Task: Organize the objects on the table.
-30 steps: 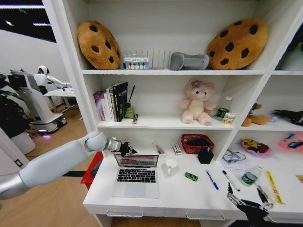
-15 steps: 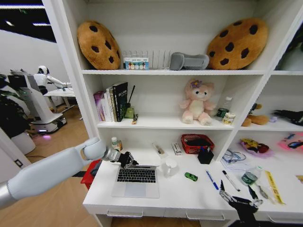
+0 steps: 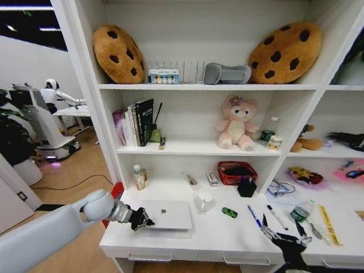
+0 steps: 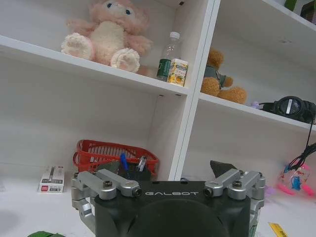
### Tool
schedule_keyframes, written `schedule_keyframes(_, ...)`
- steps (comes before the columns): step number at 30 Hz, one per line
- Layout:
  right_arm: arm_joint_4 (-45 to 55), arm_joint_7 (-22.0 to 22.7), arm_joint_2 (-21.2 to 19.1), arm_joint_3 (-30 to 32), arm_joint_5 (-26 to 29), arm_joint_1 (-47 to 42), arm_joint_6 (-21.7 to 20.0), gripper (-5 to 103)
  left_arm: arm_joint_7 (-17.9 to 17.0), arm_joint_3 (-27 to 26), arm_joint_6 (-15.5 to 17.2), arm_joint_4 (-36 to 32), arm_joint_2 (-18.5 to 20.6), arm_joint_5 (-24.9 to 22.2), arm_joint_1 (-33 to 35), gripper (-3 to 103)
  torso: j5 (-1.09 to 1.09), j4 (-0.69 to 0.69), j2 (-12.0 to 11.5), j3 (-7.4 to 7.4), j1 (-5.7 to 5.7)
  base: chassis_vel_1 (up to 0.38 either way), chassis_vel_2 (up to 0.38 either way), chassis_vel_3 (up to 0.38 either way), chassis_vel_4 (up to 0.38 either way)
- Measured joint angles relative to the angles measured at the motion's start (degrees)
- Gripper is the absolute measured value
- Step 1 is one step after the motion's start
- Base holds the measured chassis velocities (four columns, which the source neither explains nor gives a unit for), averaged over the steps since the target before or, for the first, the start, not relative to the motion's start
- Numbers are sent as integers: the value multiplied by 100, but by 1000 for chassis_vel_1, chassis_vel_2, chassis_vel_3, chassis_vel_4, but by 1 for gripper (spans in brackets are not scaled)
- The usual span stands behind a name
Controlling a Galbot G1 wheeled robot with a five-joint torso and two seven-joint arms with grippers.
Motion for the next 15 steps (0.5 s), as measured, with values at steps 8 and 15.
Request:
schedule_keyframes(8, 102, 44, -76, -31, -7, -34, -69, 100, -1432, -1492, 40, -24, 162, -1169, 1355, 0, 3, 0, 0, 0, 0, 0, 0, 0, 0)
schedule_keyframes(15, 237, 142, -213, 84, 129, 92, -246, 100, -3052, -1694, -89, 226, -358, -1970, 1321, 6, 0, -2, 0, 1, 0, 0, 0, 0, 0)
